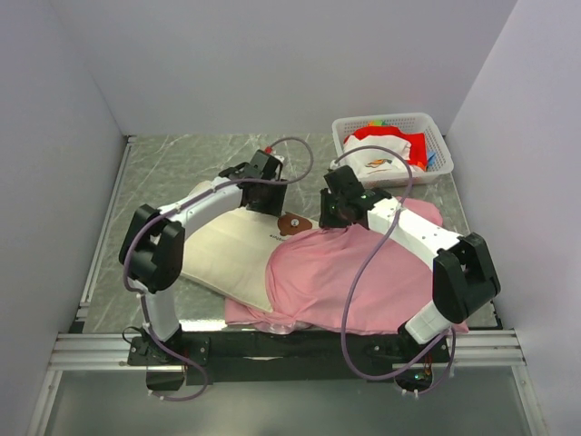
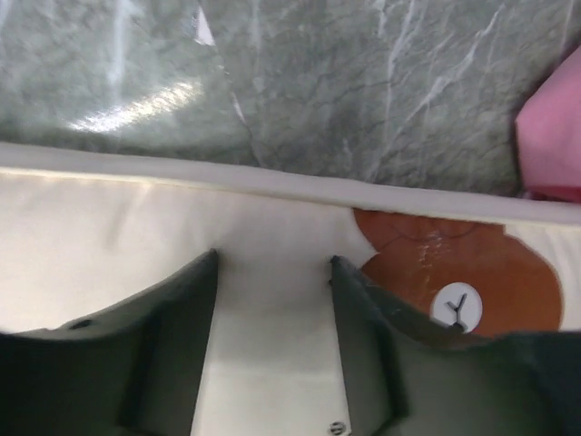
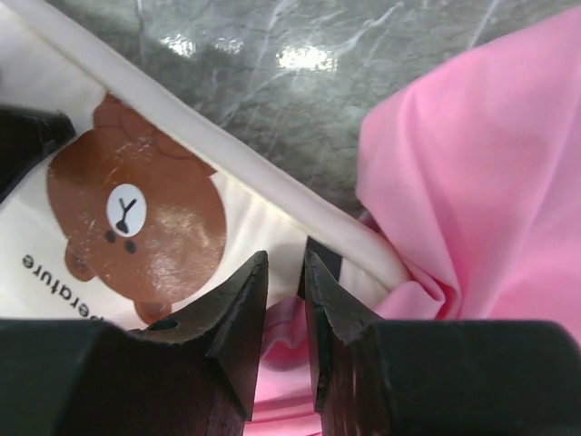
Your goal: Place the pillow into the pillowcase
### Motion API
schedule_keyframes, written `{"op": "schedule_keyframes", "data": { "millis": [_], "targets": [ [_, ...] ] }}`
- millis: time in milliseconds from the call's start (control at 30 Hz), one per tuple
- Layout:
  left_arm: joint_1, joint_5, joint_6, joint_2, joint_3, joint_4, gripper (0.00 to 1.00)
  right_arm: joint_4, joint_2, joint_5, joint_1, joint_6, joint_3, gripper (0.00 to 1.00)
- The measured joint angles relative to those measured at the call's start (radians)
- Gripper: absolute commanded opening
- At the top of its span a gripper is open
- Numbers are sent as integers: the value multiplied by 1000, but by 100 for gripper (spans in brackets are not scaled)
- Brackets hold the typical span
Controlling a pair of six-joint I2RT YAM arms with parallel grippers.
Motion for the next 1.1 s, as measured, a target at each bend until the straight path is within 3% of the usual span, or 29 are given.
{"op": "schedule_keyframes", "data": {
  "millis": [33, 200, 367, 467, 567, 633, 667, 700, 733, 767, 800, 833, 1000, 1100],
  "targets": [
    [-5, 1, 3, 6, 0, 0, 1, 2, 0, -6, 0, 0, 0, 31],
    [-43, 3, 15, 47, -2, 12, 1, -8, 10, -31, 0, -4, 24, 24],
    [-50, 4, 9, 6, -40, 46, 1, -20, 72, -39, 0, -26, 129, 3],
    [-51, 19, 5, -57, -62, 47, 1, -32, 107, -47, 0, -27, 189, 2],
    [-56, 38, -4, -124, -64, 50, 1, -46, 138, -55, 0, -27, 252, 8],
    [-57, 42, -12, -158, -64, 51, 1, -61, 148, -51, 0, -29, 286, 18],
    [-58, 42, -16, -170, -64, 52, 1, -64, 148, -46, 0, -31, 296, 31],
    [-58, 39, -21, -183, -66, 53, 1, -69, 144, -36, 0, -33, 299, 34],
    [-58, 37, -24, -194, -70, 57, 6, -75, 140, -27, 0, -31, 297, 38],
    [-58, 33, -29, -200, -75, 59, 22, -77, 133, -22, 0, -33, 290, 44],
    [-57, 24, -39, -203, -77, 53, 42, -72, 120, -20, 0, -35, 269, 45],
    [-56, 20, -41, -203, -77, 48, 76, -77, 103, -19, 0, -33, 243, 45],
    [-51, -91, -121, -181, -77, -27, 98, -87, 34, -15, 3, -26, 125, 48],
    [-49, -184, -216, -167, -77, -50, 100, -89, 10, -14, 3, -23, 77, 50]
  ]
}}
